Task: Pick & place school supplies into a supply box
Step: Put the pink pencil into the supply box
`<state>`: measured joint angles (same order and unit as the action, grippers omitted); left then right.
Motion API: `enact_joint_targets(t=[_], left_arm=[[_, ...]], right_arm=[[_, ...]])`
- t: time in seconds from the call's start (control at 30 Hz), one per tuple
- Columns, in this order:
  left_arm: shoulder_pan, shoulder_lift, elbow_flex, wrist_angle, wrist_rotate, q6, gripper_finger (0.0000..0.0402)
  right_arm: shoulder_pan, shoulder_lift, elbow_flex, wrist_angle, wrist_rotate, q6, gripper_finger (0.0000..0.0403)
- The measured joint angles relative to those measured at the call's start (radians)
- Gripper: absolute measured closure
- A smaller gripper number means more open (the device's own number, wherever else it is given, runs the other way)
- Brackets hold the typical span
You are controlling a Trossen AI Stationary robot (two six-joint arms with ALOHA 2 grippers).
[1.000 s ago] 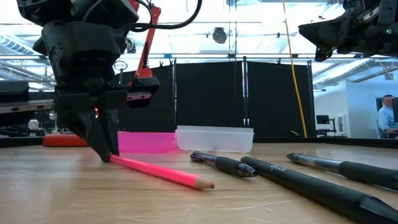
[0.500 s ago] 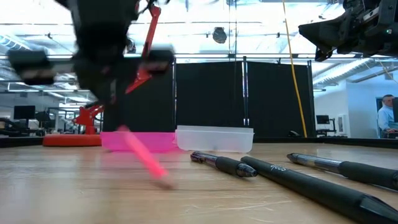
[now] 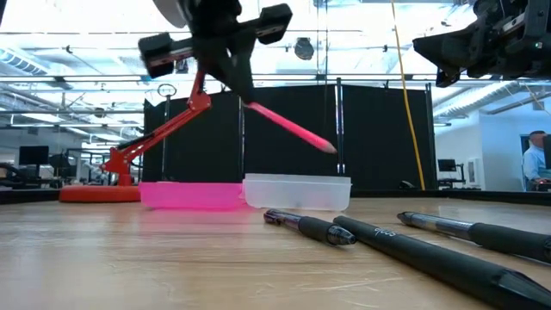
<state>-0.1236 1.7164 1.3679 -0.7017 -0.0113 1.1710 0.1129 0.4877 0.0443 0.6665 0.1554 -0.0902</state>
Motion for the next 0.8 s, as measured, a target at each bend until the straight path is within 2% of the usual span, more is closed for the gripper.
enact_joint_targets(t=[0.3, 0.5, 0.8], left_arm=[[0.197, 0.000, 0.012, 0.056, -0.018, 0.379, 0.0400], [0.333, 0.000, 0.012, 0.080, 0.034, 0.582, 0.0400], [0.428, 0.110, 0.025, 0.125, 0.055, 0.801, 0.0400]], right_arm=[[0.000, 0.000, 0.000, 0.000, 0.000, 0.014, 0.0403], [0.000, 0.000, 0.000, -0.006, 0.000, 0.026, 0.0403], [0.000, 0.001, 0.000, 0.028, 0.002, -0.081, 0.0403]])
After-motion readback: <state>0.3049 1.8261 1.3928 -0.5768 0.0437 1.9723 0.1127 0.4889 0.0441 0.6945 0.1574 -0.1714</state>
